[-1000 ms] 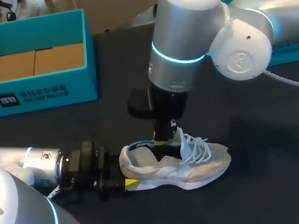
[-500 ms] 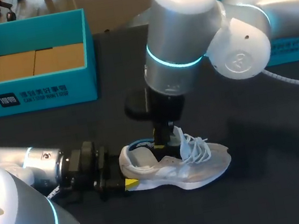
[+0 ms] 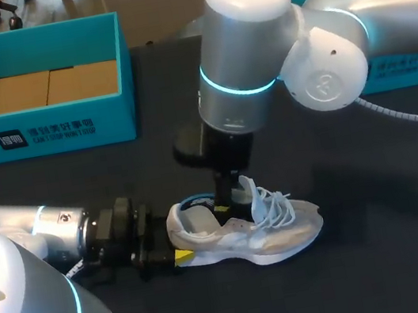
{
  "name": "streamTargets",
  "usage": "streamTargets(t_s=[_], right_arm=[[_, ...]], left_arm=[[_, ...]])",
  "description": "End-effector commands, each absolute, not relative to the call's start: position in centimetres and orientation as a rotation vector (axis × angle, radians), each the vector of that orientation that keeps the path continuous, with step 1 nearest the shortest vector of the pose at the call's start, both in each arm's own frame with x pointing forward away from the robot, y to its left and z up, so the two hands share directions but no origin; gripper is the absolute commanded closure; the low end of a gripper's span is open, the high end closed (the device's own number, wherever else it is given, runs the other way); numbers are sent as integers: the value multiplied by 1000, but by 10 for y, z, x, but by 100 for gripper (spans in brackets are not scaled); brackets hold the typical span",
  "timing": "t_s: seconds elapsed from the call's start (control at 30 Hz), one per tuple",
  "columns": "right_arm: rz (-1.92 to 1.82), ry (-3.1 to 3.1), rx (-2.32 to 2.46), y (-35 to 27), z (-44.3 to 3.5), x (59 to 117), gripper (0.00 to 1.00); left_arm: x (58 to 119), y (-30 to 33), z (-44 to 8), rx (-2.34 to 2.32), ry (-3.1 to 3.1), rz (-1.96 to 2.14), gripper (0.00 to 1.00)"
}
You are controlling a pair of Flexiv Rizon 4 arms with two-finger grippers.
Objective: Take the shoe out of the shoebox, open the shoe tongue, remove and reinsert the insole, then place the shoe into the shoebox
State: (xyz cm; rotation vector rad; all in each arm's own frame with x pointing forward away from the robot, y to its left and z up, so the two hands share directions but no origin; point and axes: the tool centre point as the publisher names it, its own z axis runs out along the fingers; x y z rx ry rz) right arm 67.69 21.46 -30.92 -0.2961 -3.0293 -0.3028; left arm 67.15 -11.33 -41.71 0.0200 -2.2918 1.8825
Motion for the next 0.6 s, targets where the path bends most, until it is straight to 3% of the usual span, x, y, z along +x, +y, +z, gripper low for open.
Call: streamTargets(t_s=[0.03, 0.47, 0.53, 0.57, 0.6], right_arm=[[-324, -3010, -334, 213, -322, 673, 60], [-348, -2977, -487, 208, -328, 661, 75], [-354, -2962, -495, 208, -330, 663, 84], [-358, -2958, -491, 208, -330, 664, 100], [-366, -2952, -485, 209, -331, 665, 100]], left_arm=[[671, -114, -417, 21, -2293, 1883, 100], [671, -114, -417, 21, -2293, 1883, 100], [671, -114, -417, 21, -2293, 1883, 100], [671, -114, -417, 21, -2293, 1883, 100], [671, -114, -417, 21, -2293, 1883, 100]])
